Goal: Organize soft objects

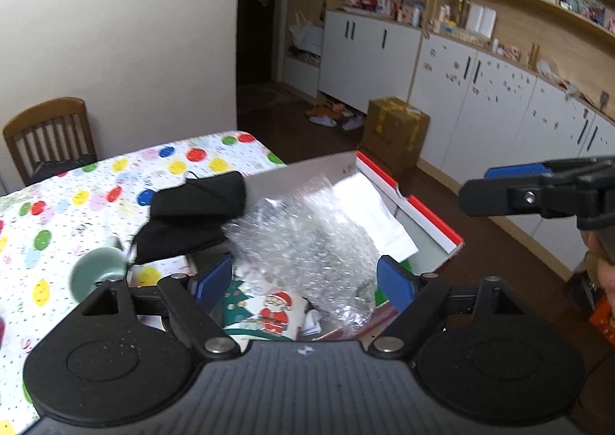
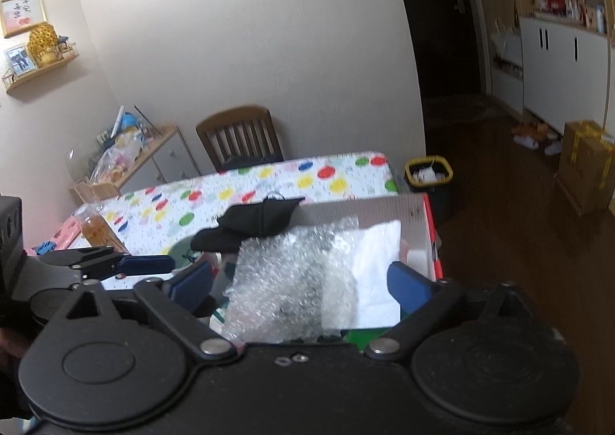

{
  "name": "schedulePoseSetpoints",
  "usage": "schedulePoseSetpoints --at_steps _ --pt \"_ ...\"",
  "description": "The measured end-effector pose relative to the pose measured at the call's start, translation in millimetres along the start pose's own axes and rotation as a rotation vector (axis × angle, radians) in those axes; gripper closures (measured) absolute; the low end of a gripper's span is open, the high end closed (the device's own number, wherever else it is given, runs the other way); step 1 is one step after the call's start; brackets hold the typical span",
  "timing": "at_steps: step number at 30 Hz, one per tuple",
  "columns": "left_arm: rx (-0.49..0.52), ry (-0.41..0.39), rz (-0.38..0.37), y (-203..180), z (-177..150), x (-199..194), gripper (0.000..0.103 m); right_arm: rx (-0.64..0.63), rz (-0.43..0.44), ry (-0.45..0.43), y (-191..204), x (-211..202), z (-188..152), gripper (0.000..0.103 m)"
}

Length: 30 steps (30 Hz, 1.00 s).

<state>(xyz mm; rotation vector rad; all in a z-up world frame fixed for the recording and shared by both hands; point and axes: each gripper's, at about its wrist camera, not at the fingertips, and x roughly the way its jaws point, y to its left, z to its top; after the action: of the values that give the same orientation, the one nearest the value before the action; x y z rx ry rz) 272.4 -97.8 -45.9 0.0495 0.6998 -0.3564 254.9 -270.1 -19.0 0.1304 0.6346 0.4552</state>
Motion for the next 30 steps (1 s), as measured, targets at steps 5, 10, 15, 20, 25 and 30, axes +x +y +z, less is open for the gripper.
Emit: schedulePoseSetpoints --at_steps 5,10,15,20,25,30 --pt "-0.040 -0.040 0.026 9.2 -1.6 -22.8 0.013 -0.012 -0.012 -0.054 11.5 -8.8 -6.4 0.000" --pt "-0.066 -0.068 0.045 13.9 -5.2 -42.3 0.007 -0.019 -0.037 -0.078 22.7 -16.1 -13.7 0.000" --pt "-0.092 -0.088 0.067 17.9 -13.4 -62.2 0.000 -0.039 -0.064 -0.094 34.2 -23.1 -19.1 0.000" --pt "-0.121 -0.109 0.100 19.8 -19.6 -78.2 0.000 -0.054 -0.077 -0.114 47.4 -26.5 -26.4 0.000" --pt "-0.127 -0.133 0.144 20.5 -26.9 -92.8 0.000 -0.074 -0.101 -0.135 60.5 -28.9 -35.9 0.000" --pt "-0.128 -0.131 0.180 22.3 -35.7 -102.0 0.000 -0.050 -0.110 -0.127 69.8 -29.6 -45.1 0.000"
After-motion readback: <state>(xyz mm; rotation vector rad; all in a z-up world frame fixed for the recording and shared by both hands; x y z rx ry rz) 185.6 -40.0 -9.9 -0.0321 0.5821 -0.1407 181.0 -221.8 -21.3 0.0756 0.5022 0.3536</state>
